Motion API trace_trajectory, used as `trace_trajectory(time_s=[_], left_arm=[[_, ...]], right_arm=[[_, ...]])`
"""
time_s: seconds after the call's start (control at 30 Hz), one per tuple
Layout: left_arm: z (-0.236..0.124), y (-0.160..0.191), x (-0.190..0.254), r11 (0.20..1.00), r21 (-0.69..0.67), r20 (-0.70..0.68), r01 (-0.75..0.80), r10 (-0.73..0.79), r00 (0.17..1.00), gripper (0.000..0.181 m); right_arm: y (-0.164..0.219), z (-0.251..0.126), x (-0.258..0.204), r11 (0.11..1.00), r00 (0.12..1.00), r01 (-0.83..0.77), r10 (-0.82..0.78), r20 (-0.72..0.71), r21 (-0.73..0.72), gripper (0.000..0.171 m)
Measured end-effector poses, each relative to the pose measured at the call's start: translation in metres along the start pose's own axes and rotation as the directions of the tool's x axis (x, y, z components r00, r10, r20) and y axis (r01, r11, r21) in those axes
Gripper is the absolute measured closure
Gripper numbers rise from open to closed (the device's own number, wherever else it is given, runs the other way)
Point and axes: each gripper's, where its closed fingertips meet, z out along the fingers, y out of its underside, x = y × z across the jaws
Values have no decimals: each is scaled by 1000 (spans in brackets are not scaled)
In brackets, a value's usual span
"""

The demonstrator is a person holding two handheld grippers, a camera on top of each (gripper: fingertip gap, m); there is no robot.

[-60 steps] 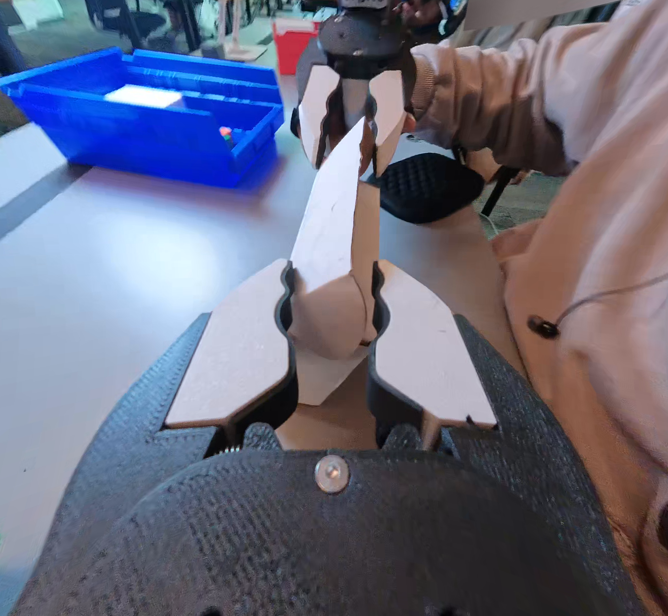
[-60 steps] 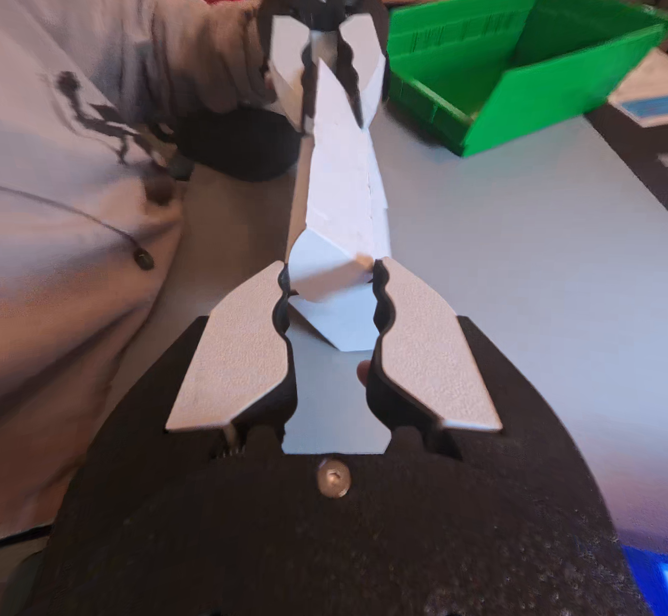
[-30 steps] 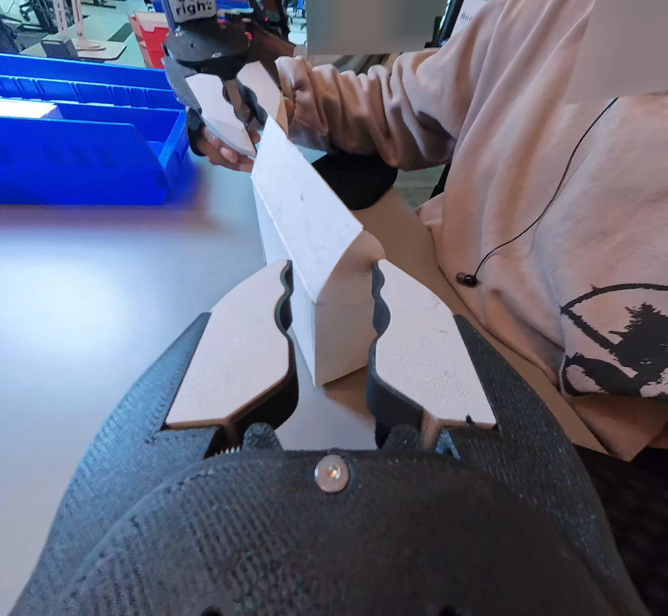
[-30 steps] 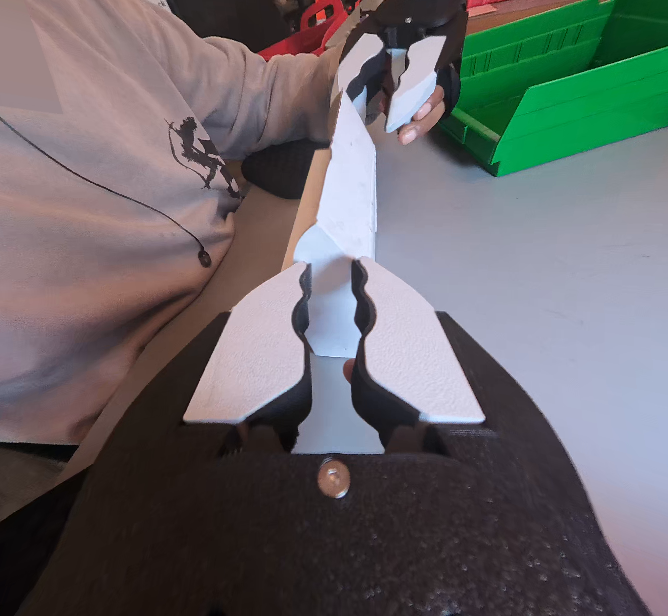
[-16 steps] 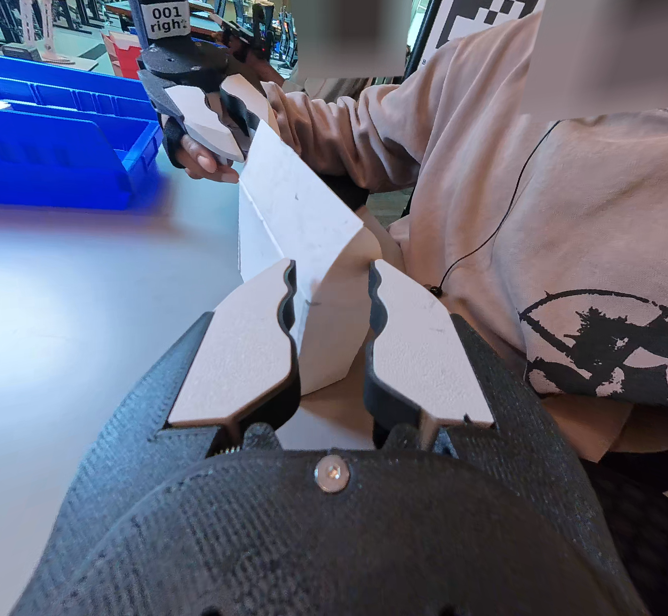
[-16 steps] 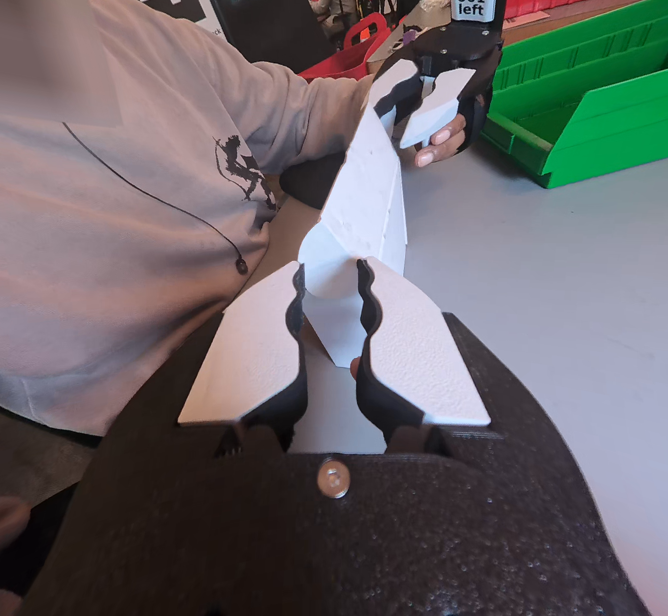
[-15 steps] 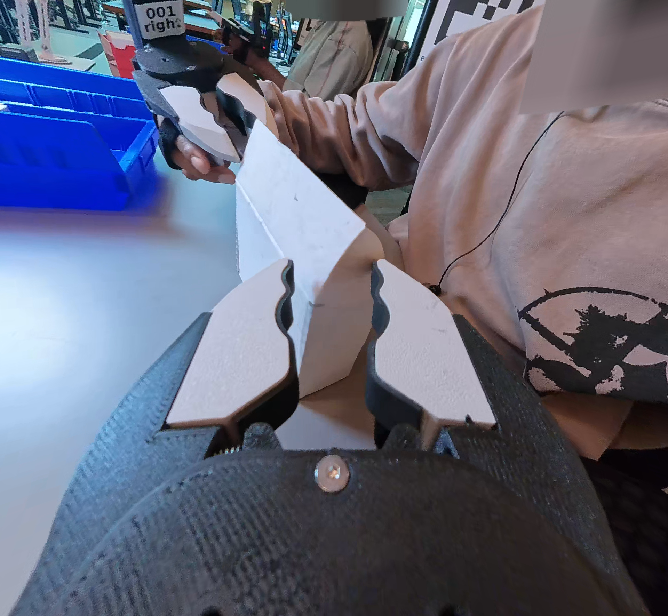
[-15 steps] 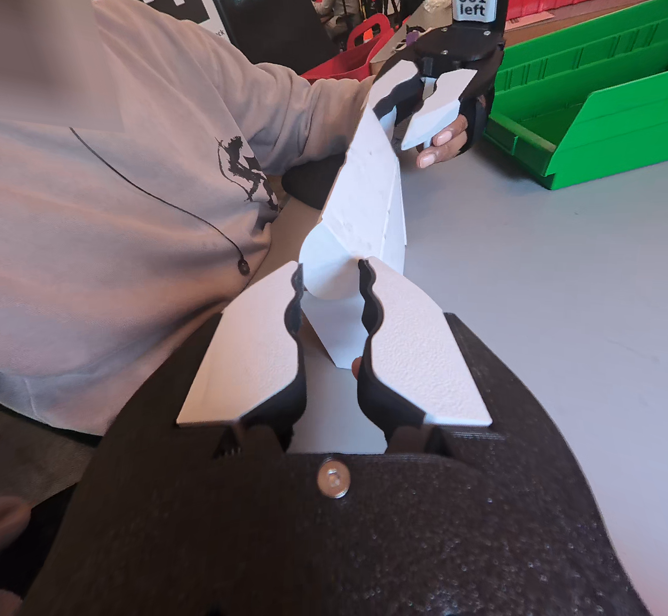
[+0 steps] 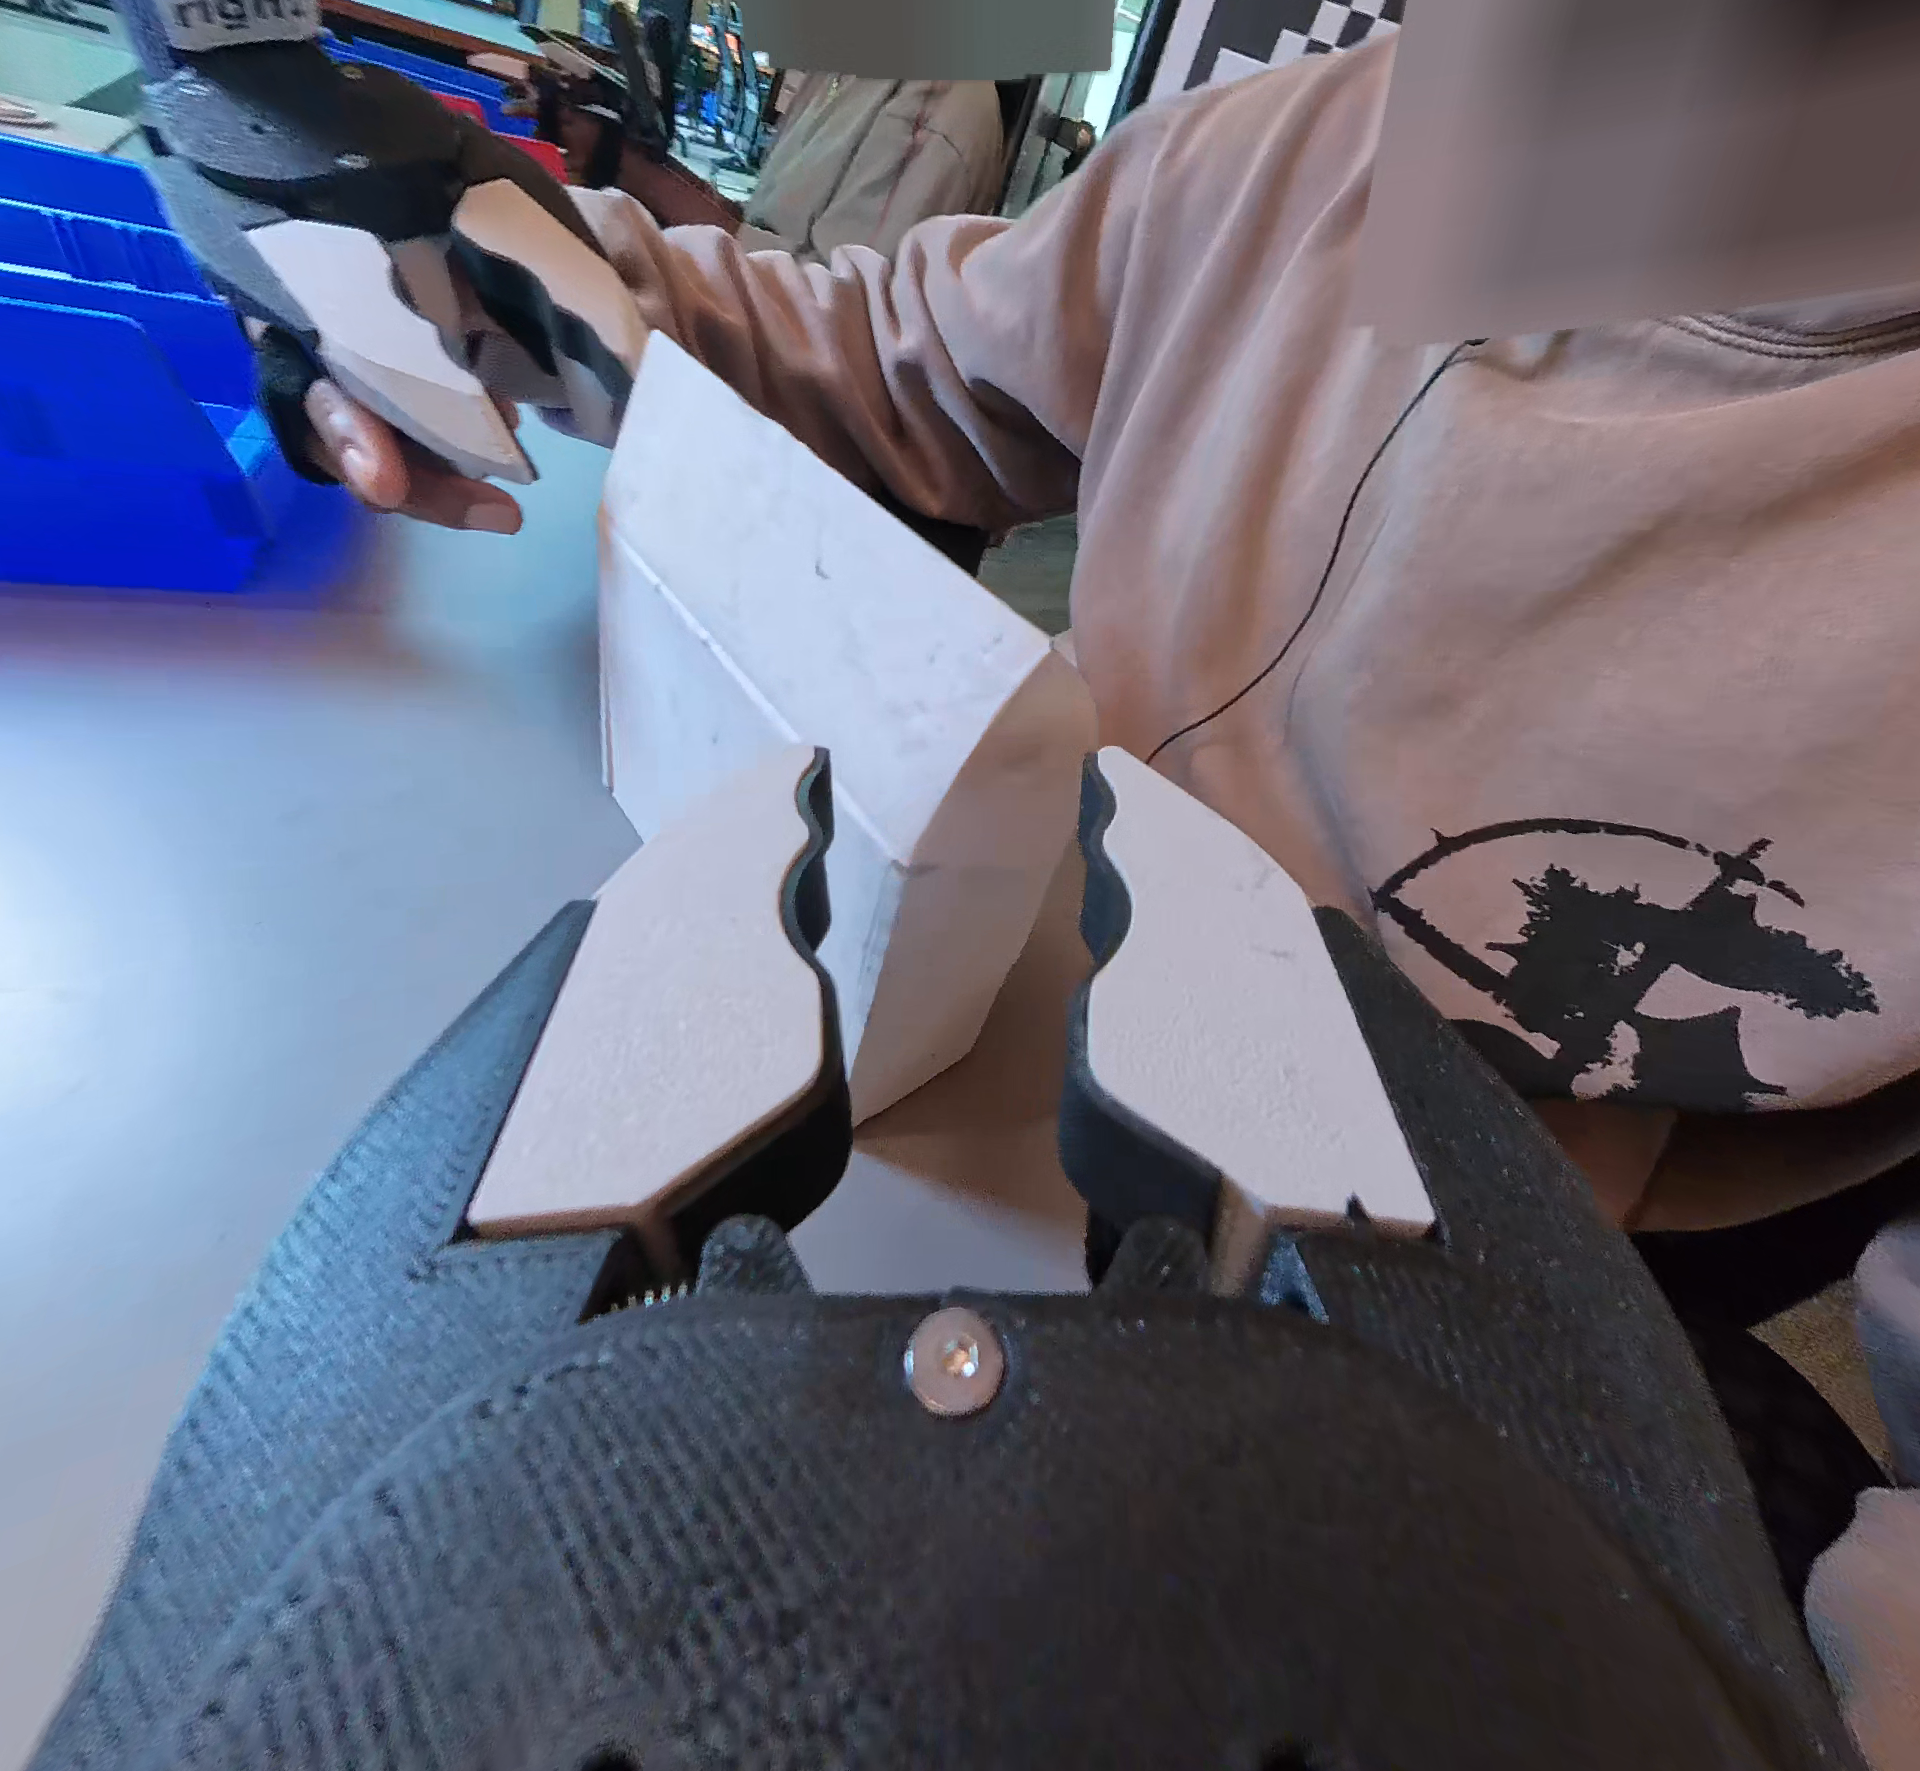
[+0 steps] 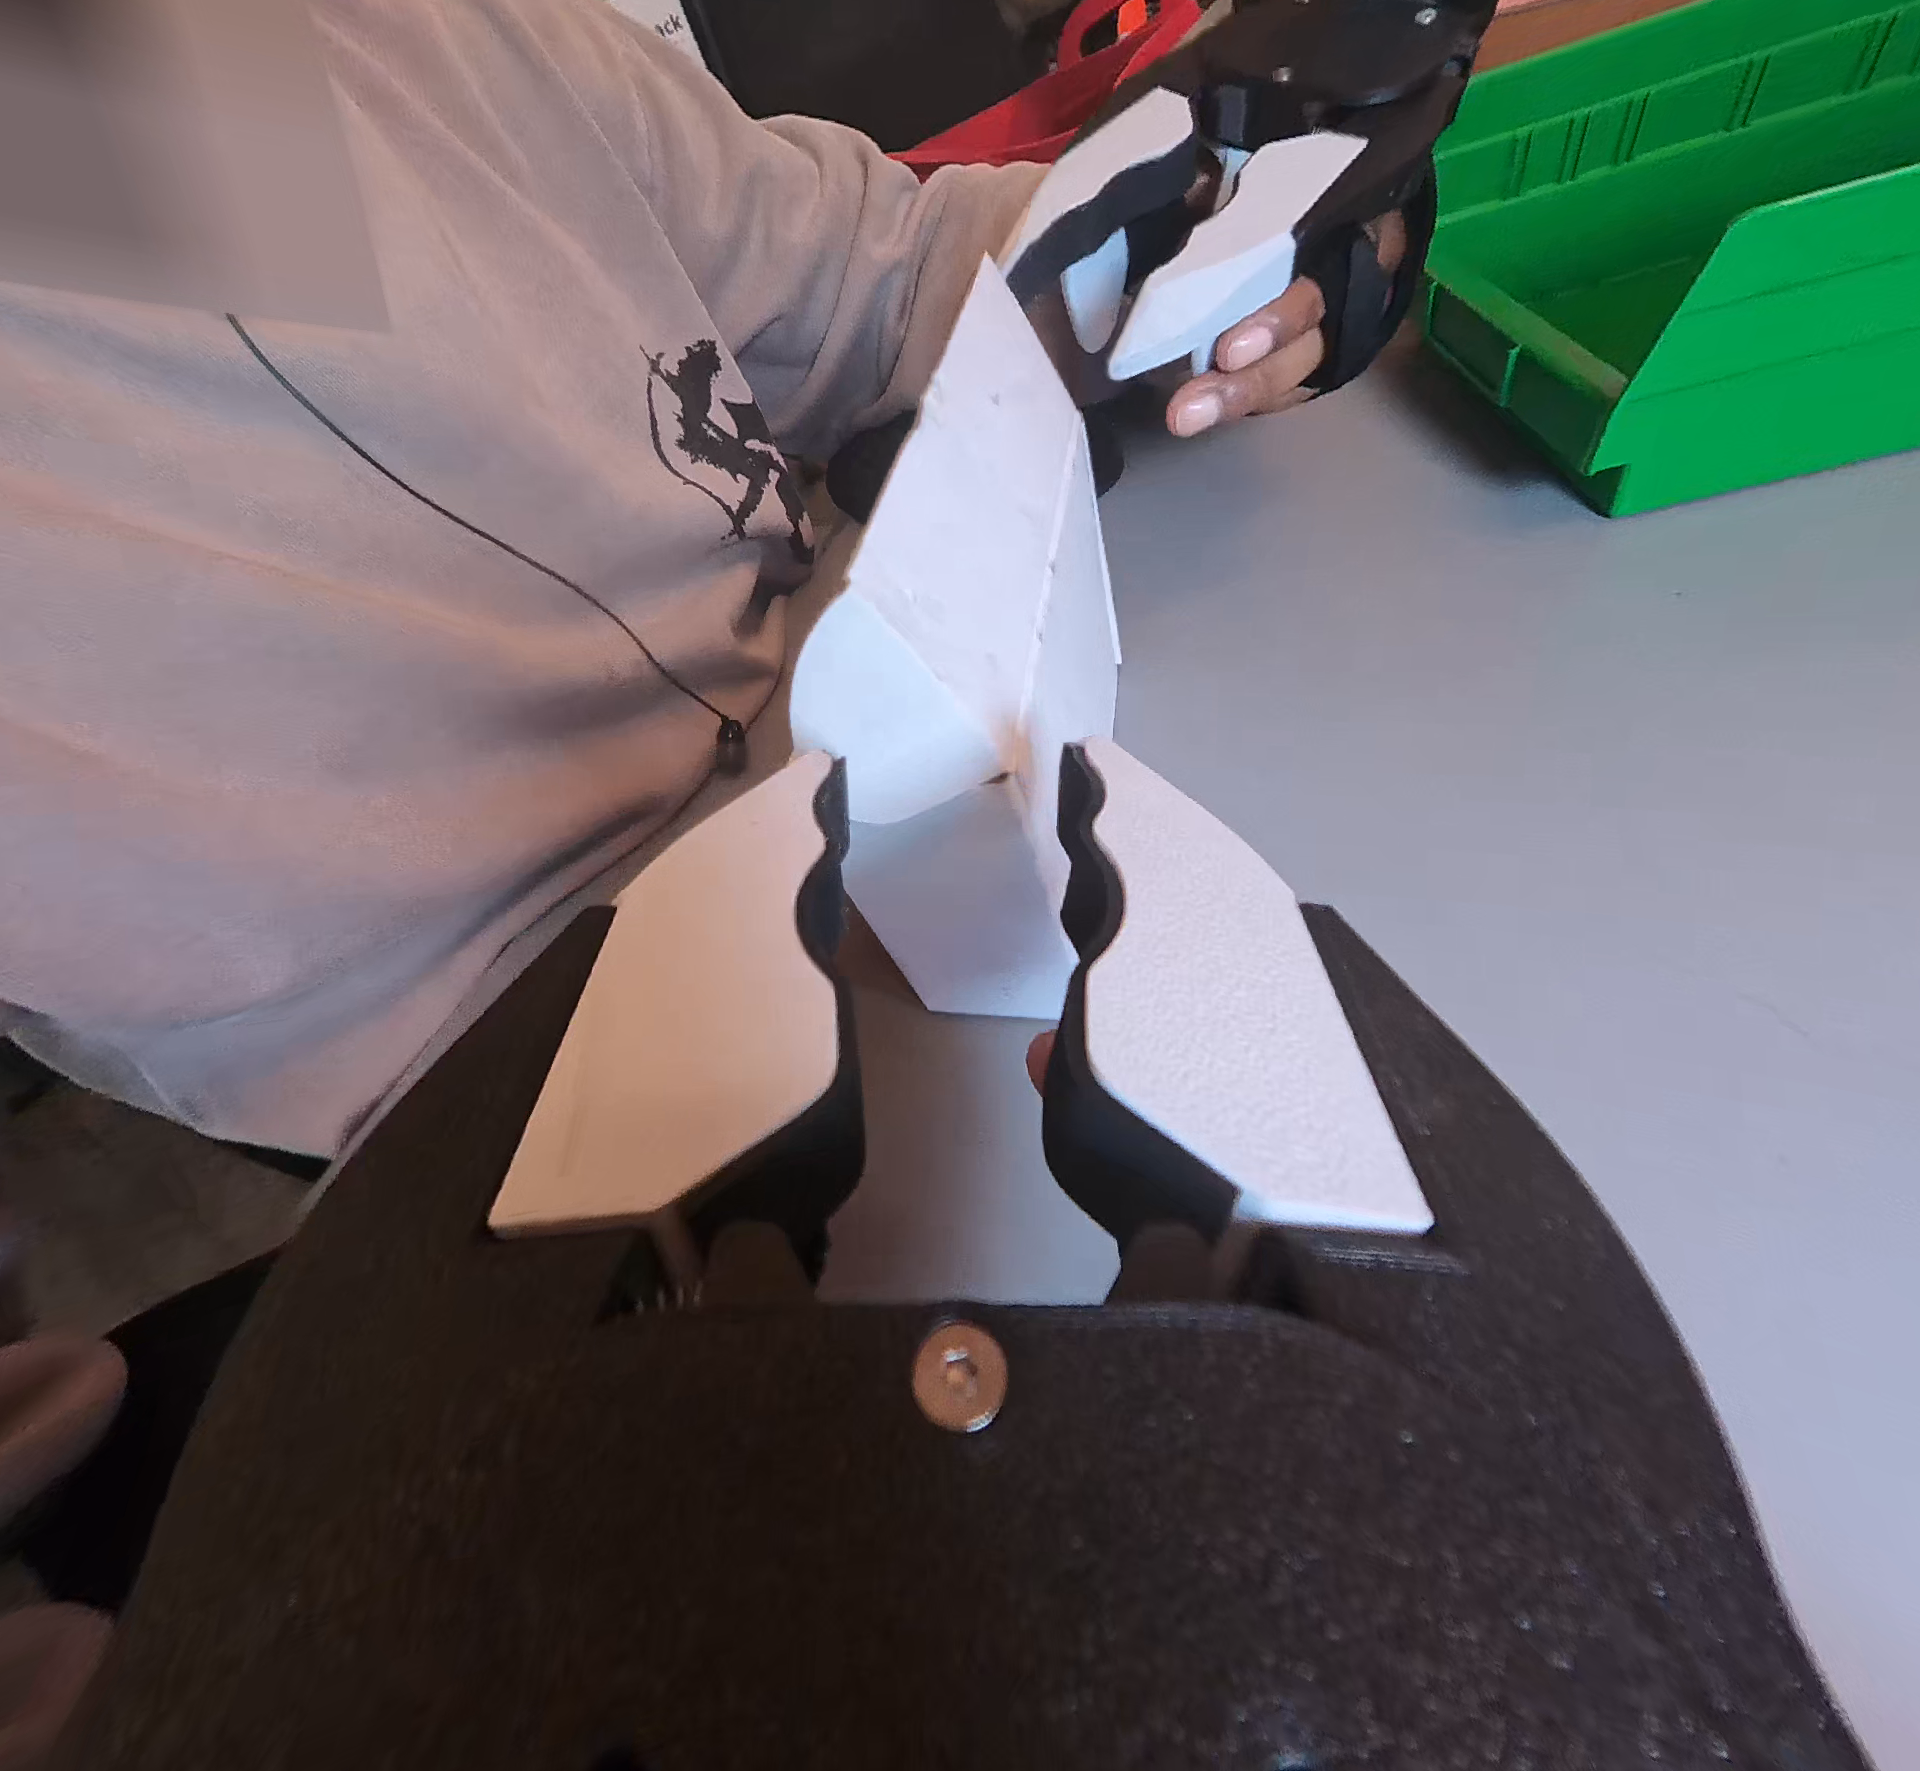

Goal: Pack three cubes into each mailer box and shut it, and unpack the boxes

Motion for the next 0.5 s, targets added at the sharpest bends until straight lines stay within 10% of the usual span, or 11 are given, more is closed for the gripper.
trace_trajectory(time_s=[0.5], left_arm=[[13,-5,6,1000,-3,-79,-2,2,997,141]], right_arm=[[-9,20,-27,999,979,39,-44,201,28,146]])
